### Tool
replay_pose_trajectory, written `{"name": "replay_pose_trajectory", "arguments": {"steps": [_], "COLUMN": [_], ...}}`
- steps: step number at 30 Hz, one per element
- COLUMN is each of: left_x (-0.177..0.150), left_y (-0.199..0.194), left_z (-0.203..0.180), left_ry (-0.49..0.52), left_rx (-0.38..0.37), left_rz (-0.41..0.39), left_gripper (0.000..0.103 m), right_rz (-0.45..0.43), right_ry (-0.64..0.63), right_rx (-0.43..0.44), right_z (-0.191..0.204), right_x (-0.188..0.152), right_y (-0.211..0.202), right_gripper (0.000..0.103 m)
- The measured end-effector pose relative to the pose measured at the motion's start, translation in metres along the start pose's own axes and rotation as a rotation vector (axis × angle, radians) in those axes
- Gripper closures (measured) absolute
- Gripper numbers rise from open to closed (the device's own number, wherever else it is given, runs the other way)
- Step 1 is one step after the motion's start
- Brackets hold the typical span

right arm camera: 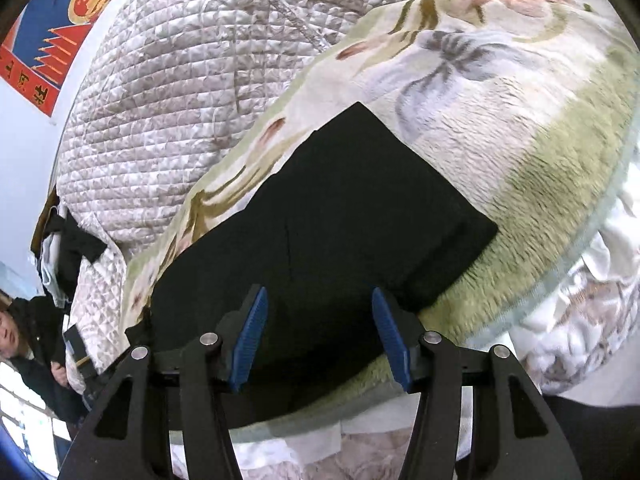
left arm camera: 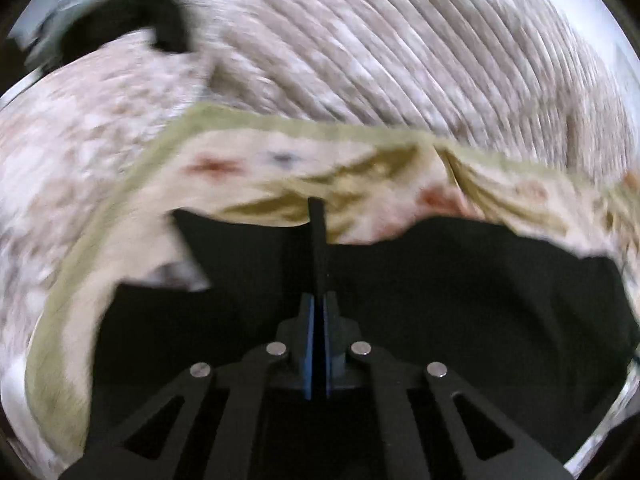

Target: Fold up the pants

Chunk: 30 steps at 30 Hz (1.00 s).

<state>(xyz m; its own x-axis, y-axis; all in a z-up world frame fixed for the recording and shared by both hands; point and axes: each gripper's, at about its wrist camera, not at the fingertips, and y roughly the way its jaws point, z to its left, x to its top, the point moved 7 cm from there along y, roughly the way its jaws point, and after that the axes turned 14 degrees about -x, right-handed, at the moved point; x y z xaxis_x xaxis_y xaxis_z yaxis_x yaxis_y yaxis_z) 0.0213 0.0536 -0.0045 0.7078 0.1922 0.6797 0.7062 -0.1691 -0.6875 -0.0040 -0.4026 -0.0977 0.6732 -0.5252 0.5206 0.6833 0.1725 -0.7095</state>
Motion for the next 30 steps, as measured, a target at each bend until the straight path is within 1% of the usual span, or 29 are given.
{"name": "replay_pose_trajectory", "arguments": {"steps": [3, 6, 8, 9, 10, 12, 14, 15, 16, 18, 20, 21, 23, 24, 25, 27, 30], "left_x": [-0.011, -0.024, -0.033, -0.037, -0.041, -0.046, -0.049, -0.050, -0.051, -0.050, -0.045, -0.042, -0.038, -0.037, -0.037, -0.038, -0.033], "left_y": [-0.035, -0.059, -0.068, -0.071, -0.070, -0.064, -0.060, -0.058, -0.056, -0.053, -0.049, -0.046, -0.042, -0.042, -0.042, -0.047, -0.068], "left_z": [0.022, 0.037, 0.044, 0.048, 0.053, 0.060, 0.066, 0.071, 0.074, 0.077, 0.080, 0.080, 0.080, 0.080, 0.081, 0.080, 0.073], "left_ry": [-0.081, -0.151, -0.186, -0.214, -0.250, -0.299, -0.338, -0.360, -0.382, -0.412, -0.411, -0.412, -0.405, -0.395, -0.385, -0.381, -0.339], "left_rx": [0.009, 0.006, -0.001, -0.011, -0.029, -0.044, -0.063, -0.065, -0.071, -0.087, -0.076, -0.073, -0.061, -0.041, -0.028, -0.023, -0.009], "left_rz": [-0.062, -0.091, -0.105, -0.111, -0.110, -0.092, -0.083, -0.085, -0.084, -0.090, -0.099, -0.100, -0.098, -0.095, -0.091, -0.093, -0.128], "left_gripper": [0.098, 0.098, 0.098, 0.094, 0.093, 0.093, 0.088, 0.083, 0.080, 0.079, 0.079, 0.080, 0.081, 0.092, 0.098, 0.099, 0.099], "right_rz": [0.006, -0.002, -0.004, -0.007, -0.009, -0.017, -0.036, -0.048, -0.055, -0.059, -0.063, -0.066, -0.064, -0.061, -0.058, -0.069, -0.085], "right_ry": [0.029, 0.019, 0.017, 0.021, 0.026, 0.041, 0.041, 0.046, 0.052, 0.060, 0.053, 0.050, 0.050, 0.053, 0.067, 0.071, 0.060], "right_rx": [-0.024, -0.018, -0.019, -0.013, -0.011, -0.003, 0.002, 0.010, 0.014, 0.011, 0.003, -0.009, -0.023, -0.023, -0.036, -0.041, -0.018], "right_z": [-0.009, -0.007, -0.007, -0.007, -0.008, -0.008, -0.007, -0.006, -0.006, -0.007, -0.006, -0.005, -0.004, -0.004, -0.006, -0.009, -0.006], "right_x": [0.002, 0.004, 0.004, 0.006, 0.007, 0.009, 0.013, 0.015, 0.016, 0.018, 0.019, 0.021, 0.024, 0.026, 0.028, 0.031, 0.034], "right_y": [0.003, 0.005, 0.007, 0.009, 0.010, 0.011, 0.009, 0.007, 0.007, 0.008, 0.010, 0.011, 0.015, 0.017, 0.019, 0.018, 0.007], "right_gripper": [0.048, 0.048, 0.048, 0.048, 0.048, 0.048, 0.048, 0.048, 0.048, 0.048, 0.048, 0.051, 0.064, 0.074, 0.082, 0.094, 0.095]}}
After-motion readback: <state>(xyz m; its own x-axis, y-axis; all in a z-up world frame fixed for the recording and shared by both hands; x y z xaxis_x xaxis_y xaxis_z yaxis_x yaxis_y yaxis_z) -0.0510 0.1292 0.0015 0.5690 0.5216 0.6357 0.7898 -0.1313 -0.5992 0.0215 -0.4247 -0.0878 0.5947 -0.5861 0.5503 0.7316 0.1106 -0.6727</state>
